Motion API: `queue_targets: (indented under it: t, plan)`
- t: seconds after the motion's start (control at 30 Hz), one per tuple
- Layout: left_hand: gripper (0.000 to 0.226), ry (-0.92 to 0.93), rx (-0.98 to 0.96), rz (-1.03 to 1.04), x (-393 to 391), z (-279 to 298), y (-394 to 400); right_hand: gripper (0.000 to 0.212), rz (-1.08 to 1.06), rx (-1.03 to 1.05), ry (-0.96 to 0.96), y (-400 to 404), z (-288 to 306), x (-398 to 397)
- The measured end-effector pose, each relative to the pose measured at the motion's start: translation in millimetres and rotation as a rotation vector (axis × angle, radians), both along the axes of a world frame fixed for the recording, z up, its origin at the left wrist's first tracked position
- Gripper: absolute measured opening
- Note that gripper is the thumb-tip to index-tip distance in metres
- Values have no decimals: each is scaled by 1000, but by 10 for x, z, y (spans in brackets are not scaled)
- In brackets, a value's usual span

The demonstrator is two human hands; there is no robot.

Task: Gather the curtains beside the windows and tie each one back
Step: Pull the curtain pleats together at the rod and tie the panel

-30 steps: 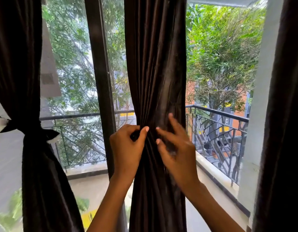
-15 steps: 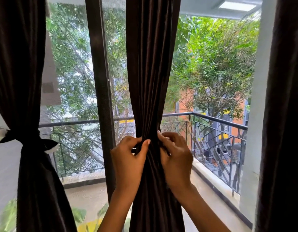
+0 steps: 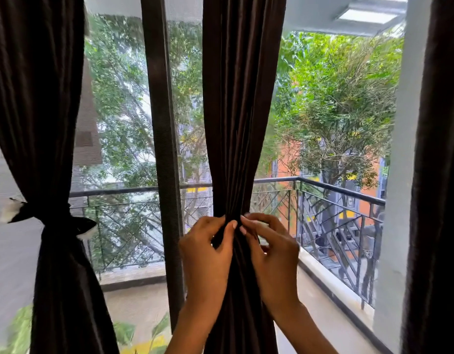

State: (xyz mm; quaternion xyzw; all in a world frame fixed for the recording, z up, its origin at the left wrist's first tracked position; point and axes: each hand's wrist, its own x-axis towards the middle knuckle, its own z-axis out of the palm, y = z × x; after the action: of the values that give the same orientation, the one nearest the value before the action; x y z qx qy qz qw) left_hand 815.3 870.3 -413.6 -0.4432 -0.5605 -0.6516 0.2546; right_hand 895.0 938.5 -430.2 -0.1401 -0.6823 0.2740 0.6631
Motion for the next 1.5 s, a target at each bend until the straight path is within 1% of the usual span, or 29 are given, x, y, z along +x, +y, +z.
queue_targets:
  t: [0.07,0.13,0.2,0.27,0.37,0.47,0.57,0.67,0.77,0.97,1.07,1.1,1.17,1.2,1.27,1.33,1.43,1.5]
  plan:
    - [11,-14,4,6,36,-4,-17,24,101,-60,-29,-39,-1,19]
    - [22,-94,9,-37,78,-6,-37,23,173,-126,-74,-45,20,37]
    - [29,-180,1,-105,113,-14,-55,23,198,-161,-101,-37,58,49]
    - [27,-261,-10,-184,137,-22,-73,25,220,-191,-90,-26,91,65]
    - [23,-357,-14,-295,148,-21,-97,19,185,-175,-92,0,121,78]
    - [30,-397,-40,-372,121,-30,-104,16,182,-166,-90,41,105,61]
    - [37,-399,-78,-462,67,-43,-122,13,167,-176,-80,81,82,39]
    - [38,-419,-57,-561,10,-30,-168,12,192,-201,-37,83,76,25]
    - [35,-459,-37,-645,-11,2,-211,18,242,-234,-22,76,82,24]
    - [28,-421,-90,-586,-72,17,-221,20,369,-239,-67,30,93,68]
    - [30,-416,-111,-571,-99,22,-216,20,391,-225,-111,6,101,105]
    - [31,-409,-111,-560,-94,22,-216,26,391,-219,-125,1,105,115]
    - [32,-392,-107,-517,-81,25,-201,44,361,-187,-160,2,107,119]
    - [33,-382,-106,-498,-72,28,-190,47,330,-170,-179,8,107,116]
    - [32,-367,-105,-473,-59,46,-165,37,279,-163,-206,35,117,114]
    - [24,-357,-113,-472,-70,80,-150,26,254,-153,-211,89,132,127]
    - [17,-294,-164,-441,-146,136,-146,33,249,-128,-221,144,150,167]
    - [18,-208,-202,-356,-195,163,-132,31,254,-131,-228,159,149,183]
